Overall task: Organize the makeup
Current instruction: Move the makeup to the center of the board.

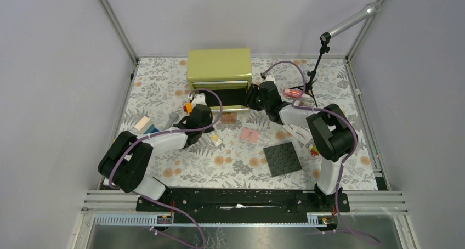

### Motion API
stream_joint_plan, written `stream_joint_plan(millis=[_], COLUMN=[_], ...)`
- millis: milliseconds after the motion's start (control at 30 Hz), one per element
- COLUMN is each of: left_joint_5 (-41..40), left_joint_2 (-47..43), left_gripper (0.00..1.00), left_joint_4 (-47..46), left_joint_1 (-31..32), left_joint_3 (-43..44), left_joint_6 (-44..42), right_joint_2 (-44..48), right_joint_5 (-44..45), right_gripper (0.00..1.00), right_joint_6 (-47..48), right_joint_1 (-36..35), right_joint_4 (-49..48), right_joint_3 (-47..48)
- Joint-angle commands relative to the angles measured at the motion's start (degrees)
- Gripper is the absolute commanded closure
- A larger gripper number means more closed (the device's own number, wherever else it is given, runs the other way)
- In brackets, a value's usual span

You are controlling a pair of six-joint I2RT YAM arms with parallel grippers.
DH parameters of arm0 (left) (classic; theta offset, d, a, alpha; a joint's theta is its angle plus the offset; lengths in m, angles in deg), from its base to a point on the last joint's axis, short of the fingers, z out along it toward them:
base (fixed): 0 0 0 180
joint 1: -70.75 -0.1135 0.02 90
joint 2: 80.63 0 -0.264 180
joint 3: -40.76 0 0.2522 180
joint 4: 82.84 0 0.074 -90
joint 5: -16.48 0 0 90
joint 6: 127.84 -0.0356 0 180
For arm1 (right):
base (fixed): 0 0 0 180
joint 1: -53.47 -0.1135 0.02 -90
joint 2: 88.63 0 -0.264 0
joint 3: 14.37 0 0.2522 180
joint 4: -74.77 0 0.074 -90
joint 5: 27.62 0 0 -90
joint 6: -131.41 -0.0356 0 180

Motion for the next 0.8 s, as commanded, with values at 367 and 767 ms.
stream_joint_plan(millis=[367, 767], left_joint_5=[10.37, 11.96], left_joint_2=[-0.45, 5.80], left_gripper=[0.52, 0.53], left_joint_4=[-12.11, -15.52], left_joint_1=[-0.18, -0.19], left_joint_3=[-0.83, 0.37], left_joint_6=[-3.34, -2.78], right_joint_2=[18.26, 13.97], right_joint_5=[16.66, -0.55], right_gripper=[0.43, 0.50], right_joint_6=[2.07, -2.59], right_joint_1=[-0.24, -1.42], right_joint_4=[-7.09, -22.73], right_joint_3=[-18.12, -26.97])
